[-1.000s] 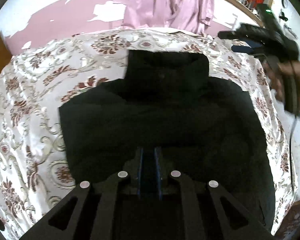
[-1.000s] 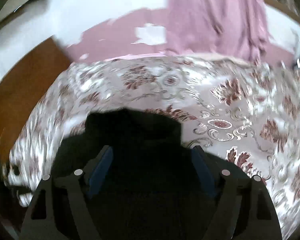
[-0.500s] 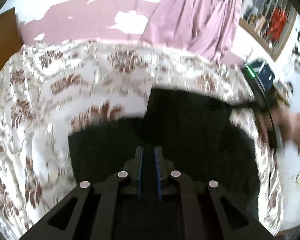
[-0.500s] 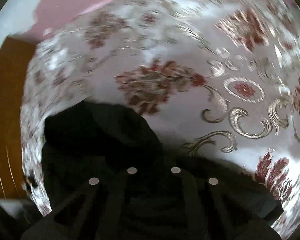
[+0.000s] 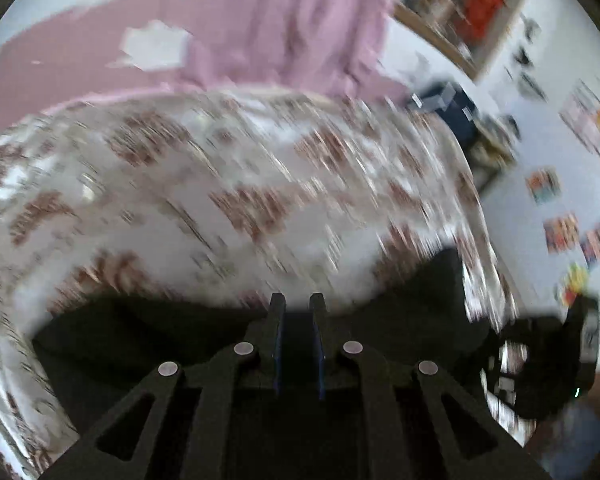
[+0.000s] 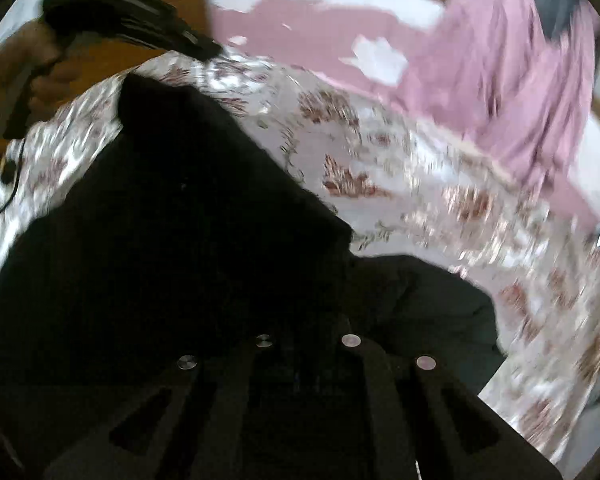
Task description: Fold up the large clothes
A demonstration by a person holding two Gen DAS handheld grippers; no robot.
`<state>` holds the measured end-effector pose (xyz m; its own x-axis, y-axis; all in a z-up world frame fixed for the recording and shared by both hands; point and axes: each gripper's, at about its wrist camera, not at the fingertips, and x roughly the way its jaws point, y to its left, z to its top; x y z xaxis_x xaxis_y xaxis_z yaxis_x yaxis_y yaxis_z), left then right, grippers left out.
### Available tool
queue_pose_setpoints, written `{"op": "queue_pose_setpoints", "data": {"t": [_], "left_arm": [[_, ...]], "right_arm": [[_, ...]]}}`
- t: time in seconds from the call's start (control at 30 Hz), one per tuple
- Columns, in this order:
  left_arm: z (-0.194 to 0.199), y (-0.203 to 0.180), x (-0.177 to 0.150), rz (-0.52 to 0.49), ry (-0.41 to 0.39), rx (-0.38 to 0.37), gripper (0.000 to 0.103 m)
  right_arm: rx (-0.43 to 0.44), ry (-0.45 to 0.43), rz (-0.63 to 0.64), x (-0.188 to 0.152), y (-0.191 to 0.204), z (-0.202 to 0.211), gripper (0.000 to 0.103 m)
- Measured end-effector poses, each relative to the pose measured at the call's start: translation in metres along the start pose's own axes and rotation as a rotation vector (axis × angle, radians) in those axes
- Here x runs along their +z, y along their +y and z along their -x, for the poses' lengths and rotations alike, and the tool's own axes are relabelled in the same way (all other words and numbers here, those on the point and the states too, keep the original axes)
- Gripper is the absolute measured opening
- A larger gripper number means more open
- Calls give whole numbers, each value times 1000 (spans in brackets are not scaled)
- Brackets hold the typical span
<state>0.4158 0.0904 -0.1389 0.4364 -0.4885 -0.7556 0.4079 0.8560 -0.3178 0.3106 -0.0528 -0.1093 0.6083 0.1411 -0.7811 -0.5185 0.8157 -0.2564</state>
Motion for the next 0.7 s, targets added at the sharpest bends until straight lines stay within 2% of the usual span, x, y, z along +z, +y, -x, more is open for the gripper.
{"op": "queue_pose_setpoints", "data": {"t": [0.13,0.2,0.27,0.33,0.37,0.43,0.5,0.57,0.67,0.7], "left_arm": [[-20,-19,-44,-83,59,23,12],[-36,-19,-63,-97,91,82,12],[-42,-15,-71,-93,84,108,12],[-39,-12,-74,-76,66,113,12],[-38,-13,-74,-81,59,120,12],[-35,-17,-76,-109,52,134,12],[-34,-20,-80,-129,53,146,12],[-36,-21,-82,-135,58,154,12],[-37,-21,-84,-138,61,167,13],[-37,-20,-86,-139,63,171,13]], "right_arm": [[-29,-14,97,-17,15,16,5],[-35,19,103,-27,19,10,8],[37,65,5,-35,11,13,12],[97,97,-145,-38,-6,20,18],[135,90,-237,-37,-16,27,19],[165,42,-395,-33,-33,40,36],[173,-38,-539,-22,-48,51,48],[169,-96,-642,-9,-60,48,51],[168,-90,-703,10,-60,13,51],[177,-92,-699,5,-48,2,51]]}}
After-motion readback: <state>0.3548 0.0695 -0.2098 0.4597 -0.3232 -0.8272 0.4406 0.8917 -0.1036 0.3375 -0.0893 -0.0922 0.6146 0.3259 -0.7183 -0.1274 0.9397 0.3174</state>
